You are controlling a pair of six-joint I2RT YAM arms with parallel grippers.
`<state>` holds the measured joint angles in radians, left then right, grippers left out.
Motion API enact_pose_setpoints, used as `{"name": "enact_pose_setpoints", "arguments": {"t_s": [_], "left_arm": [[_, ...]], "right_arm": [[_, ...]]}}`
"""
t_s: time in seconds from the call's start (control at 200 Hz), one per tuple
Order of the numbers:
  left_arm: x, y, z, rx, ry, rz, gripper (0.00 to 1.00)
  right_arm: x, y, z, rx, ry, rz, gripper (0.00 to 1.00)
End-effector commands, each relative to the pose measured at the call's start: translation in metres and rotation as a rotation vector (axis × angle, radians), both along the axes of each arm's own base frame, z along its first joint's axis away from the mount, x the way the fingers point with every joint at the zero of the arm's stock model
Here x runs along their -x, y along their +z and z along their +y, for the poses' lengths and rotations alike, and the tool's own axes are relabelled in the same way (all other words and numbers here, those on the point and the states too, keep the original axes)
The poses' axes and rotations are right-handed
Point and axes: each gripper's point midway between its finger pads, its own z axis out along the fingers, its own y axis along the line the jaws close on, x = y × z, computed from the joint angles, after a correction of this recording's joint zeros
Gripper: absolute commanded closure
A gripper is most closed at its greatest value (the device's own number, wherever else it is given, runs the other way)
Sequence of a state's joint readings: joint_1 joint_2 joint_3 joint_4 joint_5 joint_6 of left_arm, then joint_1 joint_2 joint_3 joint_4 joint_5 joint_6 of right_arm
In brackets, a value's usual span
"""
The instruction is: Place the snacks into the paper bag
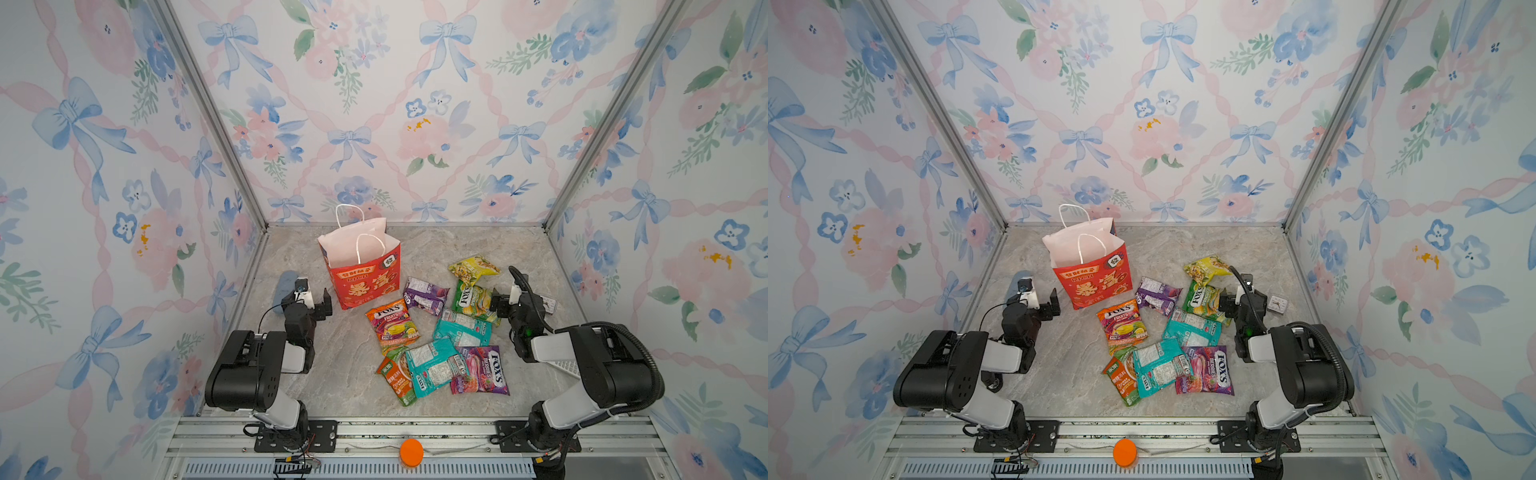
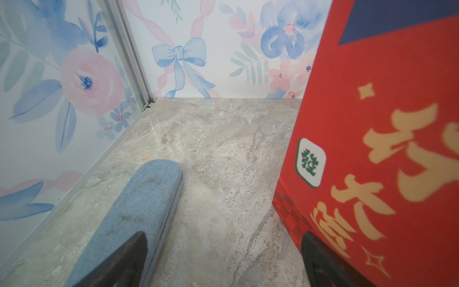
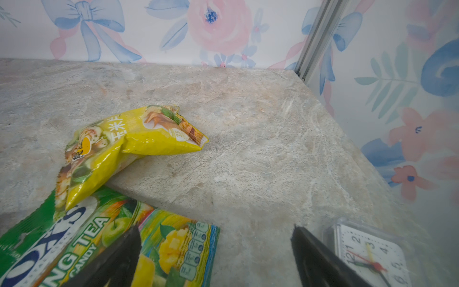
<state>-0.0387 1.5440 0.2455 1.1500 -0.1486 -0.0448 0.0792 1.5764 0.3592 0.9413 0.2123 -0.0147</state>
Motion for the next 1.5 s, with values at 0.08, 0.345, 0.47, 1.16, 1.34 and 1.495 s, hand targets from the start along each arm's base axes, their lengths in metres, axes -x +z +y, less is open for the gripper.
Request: {"name": "enact_pose_setpoints", "arguments": {"t_s": [0.08, 0.345, 0.47, 1.16, 1.34, 1.495], "left_arm": [[-0.002, 0.001, -0.003, -0.011, -0.013, 0.001, 0.02], [0.004, 0.020, -0.008, -0.028, -0.028, -0.029, 0.03], [0.007, 0.033, -0.005, 0.038, 0.011, 0.045, 0.02], [0.025, 0.227, -0.001, 0.215, -0.004, 0.038, 0.19], [0.001, 0.258, -0.027, 0.197, -0.168, 0.125, 0.33], [-0.018, 0.263, -0.036, 0.121, -0.246, 0.210, 0.44]], "right_arm": [[-0.005, 0.017, 0.001, -0.019, 0.006, -0.053, 0.03], [-0.004, 0.039, 0.007, -0.010, 0.036, -0.030, 0.03], [-0.008, 0.088, 0.012, -0.031, 0.004, 0.041, 0.03], [0.016, 0.158, 0.055, -0.389, 0.073, 0.217, 0.03], [0.025, 0.152, 0.066, -0.393, 0.088, 0.301, 0.04], [0.025, 0.151, 0.076, -0.380, 0.116, 0.339, 0.03]]}}
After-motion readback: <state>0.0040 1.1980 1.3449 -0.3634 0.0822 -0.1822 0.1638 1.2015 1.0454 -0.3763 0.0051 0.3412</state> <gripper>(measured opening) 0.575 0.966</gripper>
